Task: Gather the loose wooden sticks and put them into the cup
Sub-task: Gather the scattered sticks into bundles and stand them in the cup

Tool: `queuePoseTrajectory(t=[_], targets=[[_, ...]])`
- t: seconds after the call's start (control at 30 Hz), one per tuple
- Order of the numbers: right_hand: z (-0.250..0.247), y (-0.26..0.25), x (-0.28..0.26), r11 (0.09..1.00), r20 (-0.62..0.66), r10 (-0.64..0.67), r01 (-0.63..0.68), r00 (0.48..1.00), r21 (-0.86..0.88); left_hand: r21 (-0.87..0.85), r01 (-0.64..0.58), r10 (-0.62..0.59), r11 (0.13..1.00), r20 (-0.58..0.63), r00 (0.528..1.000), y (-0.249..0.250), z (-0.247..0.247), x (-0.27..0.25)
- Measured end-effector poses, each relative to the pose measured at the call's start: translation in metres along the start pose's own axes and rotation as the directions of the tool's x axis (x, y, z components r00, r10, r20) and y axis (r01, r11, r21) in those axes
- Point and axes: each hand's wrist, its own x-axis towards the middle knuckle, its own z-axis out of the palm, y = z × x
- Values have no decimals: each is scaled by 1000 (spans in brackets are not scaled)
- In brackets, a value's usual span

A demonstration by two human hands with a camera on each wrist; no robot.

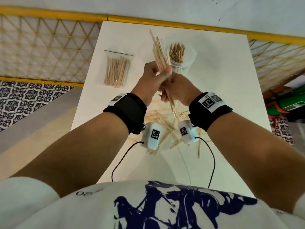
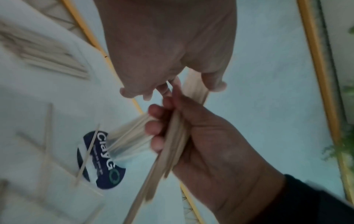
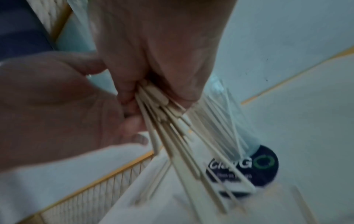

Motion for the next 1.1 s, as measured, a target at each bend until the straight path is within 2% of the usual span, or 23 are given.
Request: queuePoseTrajectory(t=[0.07,0.13,0.2,0.27,0.37,0.47,0.57,0.63,0.77,0.83,0.9,0.97,1.1], targets=[[-14,-16,-5,995,-138,-46,58,989,82,-111,94,-95,989,-2,995,-1,0,-4],[-29,-39,-9,964,-294,-136,195,946,181,-256,260,-266,931,11,964,-8,-2,-6],[-40,-62,-11,903,-395,-198,323,897,282,-449,411,-448,793,28,894,-18,-3,-7],[-43,-79,-13,831,-425,-226,401,876,384,-582,459,-535,671,47,843,-20,3,-6],[-33,-75,-17,790,-373,-220,389,902,475,-686,435,-532,583,83,843,-5,20,-9],[-14,-52,-21,822,-375,-131,311,918,476,-731,405,-508,549,93,856,9,30,-7],[-7,-40,-19,829,-408,-73,283,910,483,-708,419,-526,568,80,847,9,32,-6],[-8,-39,-17,837,-409,-78,283,909,469,-691,433,-540,579,73,839,3,31,-5],[-15,-36,-13,797,-396,-94,308,913,520,-664,449,-579,598,29,815,-5,28,2],[-17,-32,-12,850,-406,-72,269,911,453,-662,462,-587,590,41,809,-8,28,7],[-14,-24,-10,931,-402,-33,175,915,321,-647,477,-574,594,75,816,-9,28,10],[-10,-12,-8,974,-383,-12,97,923,204,-616,490,-551,617,107,828,-8,30,12],[-4,3,-9,963,-345,17,77,938,258,-641,474,-533,604,118,838,-8,29,16]])
